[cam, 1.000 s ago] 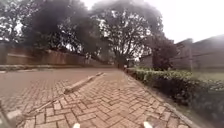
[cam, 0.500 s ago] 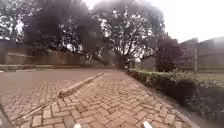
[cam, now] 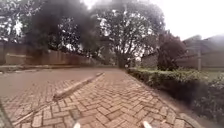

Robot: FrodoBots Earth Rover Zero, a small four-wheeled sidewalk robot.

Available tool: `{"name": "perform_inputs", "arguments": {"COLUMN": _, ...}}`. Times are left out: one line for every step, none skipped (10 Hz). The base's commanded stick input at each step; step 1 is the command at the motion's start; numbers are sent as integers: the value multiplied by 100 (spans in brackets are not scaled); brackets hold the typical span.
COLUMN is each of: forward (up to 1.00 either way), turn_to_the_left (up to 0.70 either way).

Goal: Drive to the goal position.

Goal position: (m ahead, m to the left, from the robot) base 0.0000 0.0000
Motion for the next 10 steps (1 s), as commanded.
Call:
{"name": "perform_inputs", "arguments": {"forward": 50, "turn_to_the_left": 0}}
{"name": "perform_inputs", "arguments": {"forward": 50, "turn_to_the_left": 0}}
{"name": "perform_inputs", "arguments": {"forward": 50, "turn_to_the_left": 0}}
{"name": "perform_inputs", "arguments": {"forward": 50, "turn_to_the_left": 0}}
{"name": "perform_inputs", "arguments": {"forward": 50, "turn_to_the_left": 0}}
{"name": "perform_inputs", "arguments": {"forward": 50, "turn_to_the_left": 0}}
{"name": "perform_inputs", "arguments": {"forward": 50, "turn_to_the_left": 0}}
{"name": "perform_inputs", "arguments": {"forward": 50, "turn_to_the_left": 0}}
{"name": "perform_inputs", "arguments": {"forward": 50, "turn_to_the_left": 0}}
{"name": "perform_inputs", "arguments": {"forward": 50, "turn_to_the_left": 0}}
